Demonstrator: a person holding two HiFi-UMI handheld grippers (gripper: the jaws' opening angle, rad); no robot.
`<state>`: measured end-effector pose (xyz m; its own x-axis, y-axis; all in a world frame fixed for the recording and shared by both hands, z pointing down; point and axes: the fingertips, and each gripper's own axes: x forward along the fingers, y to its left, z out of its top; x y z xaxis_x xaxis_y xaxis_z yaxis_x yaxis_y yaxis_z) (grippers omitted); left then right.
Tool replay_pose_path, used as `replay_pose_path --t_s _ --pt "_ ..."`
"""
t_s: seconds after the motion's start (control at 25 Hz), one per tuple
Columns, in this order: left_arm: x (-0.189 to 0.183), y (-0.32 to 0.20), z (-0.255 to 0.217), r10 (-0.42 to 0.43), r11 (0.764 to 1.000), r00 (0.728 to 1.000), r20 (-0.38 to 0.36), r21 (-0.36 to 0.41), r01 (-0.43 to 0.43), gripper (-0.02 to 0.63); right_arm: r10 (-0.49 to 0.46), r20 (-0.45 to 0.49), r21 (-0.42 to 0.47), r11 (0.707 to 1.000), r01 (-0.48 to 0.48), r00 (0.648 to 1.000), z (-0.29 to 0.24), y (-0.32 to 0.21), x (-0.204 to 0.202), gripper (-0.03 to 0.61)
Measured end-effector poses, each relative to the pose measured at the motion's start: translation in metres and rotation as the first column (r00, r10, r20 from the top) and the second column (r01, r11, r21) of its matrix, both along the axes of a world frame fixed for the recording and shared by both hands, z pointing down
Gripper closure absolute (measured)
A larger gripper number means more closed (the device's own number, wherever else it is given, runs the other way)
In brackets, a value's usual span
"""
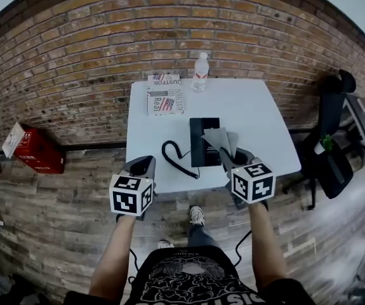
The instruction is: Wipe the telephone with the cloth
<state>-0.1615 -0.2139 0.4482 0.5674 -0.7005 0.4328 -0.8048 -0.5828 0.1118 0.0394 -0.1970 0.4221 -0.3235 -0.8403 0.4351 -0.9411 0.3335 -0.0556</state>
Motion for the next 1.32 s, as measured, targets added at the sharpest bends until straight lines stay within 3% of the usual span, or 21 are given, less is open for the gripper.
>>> replay_pose_path --t_s 0.4,1.32 --pt "-0.007 0.005 -0.012 -0.019 0.999 1.000 0.010 0.035 0.018 0.607 0.034 0.045 0.110 0.993 -0.039 0.998 -0.032 0.010 0.003 0.568" --pt "-0.016 0.010 -0.006 -0.030 0.999 0.999 0.017 0.023 0.030 0.607 0.025 0.033 0.097 0.995 -0.028 0.999 -0.025 0.012 -0.003 0.568"
